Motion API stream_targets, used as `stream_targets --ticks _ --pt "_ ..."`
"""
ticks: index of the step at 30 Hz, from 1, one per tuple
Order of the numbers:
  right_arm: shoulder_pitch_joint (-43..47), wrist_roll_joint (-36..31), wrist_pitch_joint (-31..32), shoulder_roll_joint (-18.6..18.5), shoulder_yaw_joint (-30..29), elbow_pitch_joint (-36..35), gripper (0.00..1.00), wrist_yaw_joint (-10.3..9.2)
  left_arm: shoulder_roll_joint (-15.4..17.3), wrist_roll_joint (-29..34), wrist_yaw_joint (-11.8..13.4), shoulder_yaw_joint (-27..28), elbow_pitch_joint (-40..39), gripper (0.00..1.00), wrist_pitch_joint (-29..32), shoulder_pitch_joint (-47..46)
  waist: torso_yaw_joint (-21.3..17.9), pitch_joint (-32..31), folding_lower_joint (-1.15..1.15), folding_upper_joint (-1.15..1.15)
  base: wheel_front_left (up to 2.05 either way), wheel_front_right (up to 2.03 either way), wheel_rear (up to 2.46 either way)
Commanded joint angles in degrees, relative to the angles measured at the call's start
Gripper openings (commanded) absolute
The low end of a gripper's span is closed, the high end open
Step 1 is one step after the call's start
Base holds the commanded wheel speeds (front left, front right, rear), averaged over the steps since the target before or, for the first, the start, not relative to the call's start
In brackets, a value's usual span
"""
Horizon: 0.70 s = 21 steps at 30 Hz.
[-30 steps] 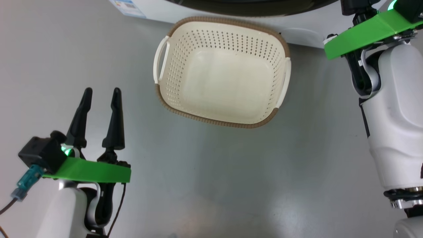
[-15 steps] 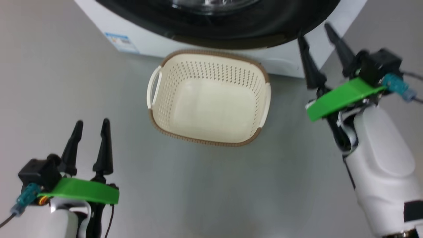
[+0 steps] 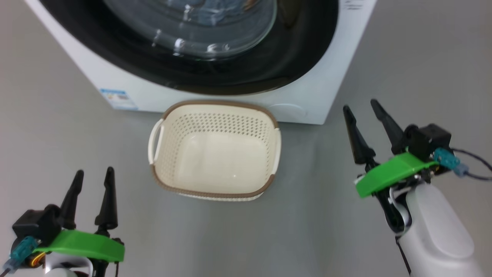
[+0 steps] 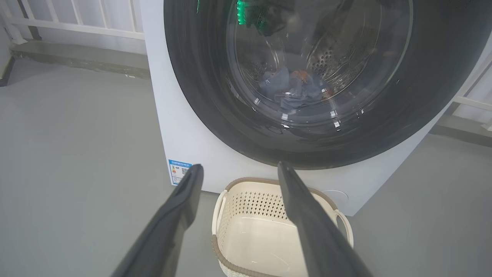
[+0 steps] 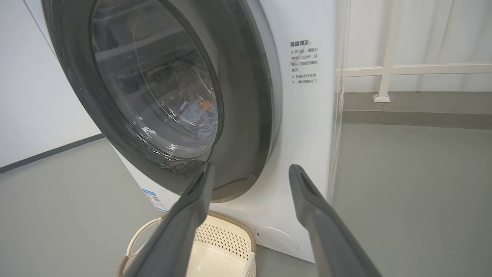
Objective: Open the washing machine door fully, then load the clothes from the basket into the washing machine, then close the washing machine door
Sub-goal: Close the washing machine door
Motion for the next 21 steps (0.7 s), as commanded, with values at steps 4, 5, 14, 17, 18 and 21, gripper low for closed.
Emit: stream_targets --ticks 4,5,14,17,18,21 --pt "3.5 0.4 -0.3 0.9 0.4 -2.0 1.00 -0.13 2.5 0.2 -0.1 3.0 -0.5 1.00 -0.4 0.9 -4.6 -4.1 0.00 0.00 0.00 0.00 0.00" --pt "4.3 0.5 -0.3 0.8 0.2 -2.1 1.00 -0.13 2.6 0.1 -0.1 3.1 -0.4 1.00 -0.4 1.2 -5.2 -4.5 0.00 0.00 0.00 0.00 0.00" --pt "9.8 0.8 -0.3 0.1 -2.6 -3.0 1.00 -0.13 3.6 0.2 -0.1 4.5 0.2 1.00 -0.4 3.7 -9.5 -7.2 0.00 0.00 0.00 0.00 0.00" --pt "10.8 0.8 -0.3 0.1 -3.3 -3.2 1.00 -0.13 3.7 0.4 -0.1 5.4 0.4 1.00 -0.4 4.5 -10.7 -7.6 0.00 0.00 0.00 0.00 0.00" --pt "11.5 0.8 -0.3 -0.1 -3.6 -3.3 1.00 -0.13 3.7 0.5 -0.1 5.8 0.6 1.00 -0.4 4.9 -11.3 -8.0 0.00 0.00 0.00 0.00 0.00" --pt "12.6 0.7 -0.3 -0.5 -4.5 -3.4 1.00 -0.13 3.7 0.5 -0.1 6.2 0.9 1.00 -0.4 5.1 -11.8 -8.6 0.00 0.00 0.00 0.00 0.00"
